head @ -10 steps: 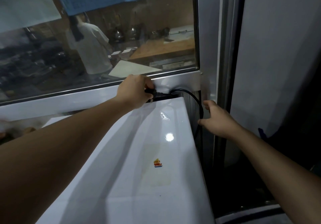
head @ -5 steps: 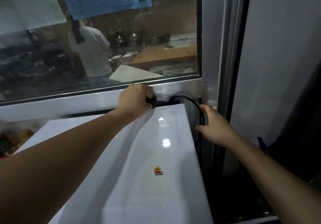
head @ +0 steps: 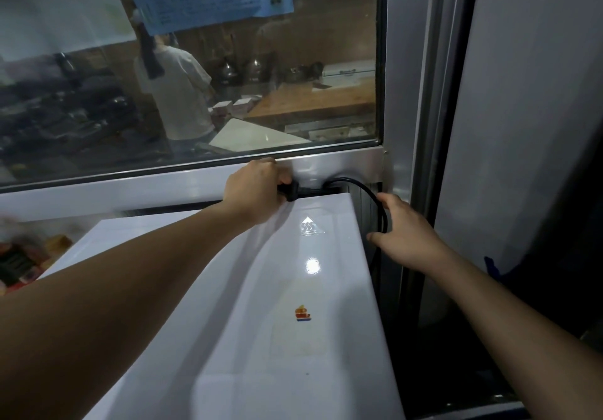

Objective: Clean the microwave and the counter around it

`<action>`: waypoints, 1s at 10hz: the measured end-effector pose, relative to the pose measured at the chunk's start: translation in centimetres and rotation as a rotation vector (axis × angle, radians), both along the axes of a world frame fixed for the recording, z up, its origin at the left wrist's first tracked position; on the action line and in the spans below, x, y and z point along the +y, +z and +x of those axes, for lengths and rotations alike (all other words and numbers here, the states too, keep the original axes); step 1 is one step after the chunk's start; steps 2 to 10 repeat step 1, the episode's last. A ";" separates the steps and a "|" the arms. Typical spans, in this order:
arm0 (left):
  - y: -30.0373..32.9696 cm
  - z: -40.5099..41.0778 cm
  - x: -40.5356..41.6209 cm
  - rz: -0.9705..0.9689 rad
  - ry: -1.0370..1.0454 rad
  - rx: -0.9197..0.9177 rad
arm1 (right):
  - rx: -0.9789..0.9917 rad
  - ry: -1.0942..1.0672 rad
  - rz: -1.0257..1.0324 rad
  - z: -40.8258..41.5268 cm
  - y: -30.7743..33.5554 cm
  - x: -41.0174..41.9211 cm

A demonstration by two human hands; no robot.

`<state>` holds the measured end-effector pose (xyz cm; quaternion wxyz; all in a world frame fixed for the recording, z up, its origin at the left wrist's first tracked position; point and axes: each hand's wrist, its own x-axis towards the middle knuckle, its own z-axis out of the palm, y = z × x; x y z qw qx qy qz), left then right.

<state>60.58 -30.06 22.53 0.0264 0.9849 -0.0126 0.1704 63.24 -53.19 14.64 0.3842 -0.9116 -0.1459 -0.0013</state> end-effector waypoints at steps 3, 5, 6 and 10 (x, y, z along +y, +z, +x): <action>0.0 -0.3 0.2 0.003 -0.007 -0.004 | -0.029 -0.005 0.003 -0.3 0.5 0.0; 0.0 -0.3 0.2 0.003 -0.007 -0.004 | -0.029 -0.005 0.003 -0.3 0.5 0.0; 0.0 -0.3 0.2 0.003 -0.007 -0.004 | -0.029 -0.005 0.003 -0.3 0.5 0.0; 0.0 -0.3 0.2 0.003 -0.007 -0.004 | -0.029 -0.005 0.003 -0.3 0.5 0.0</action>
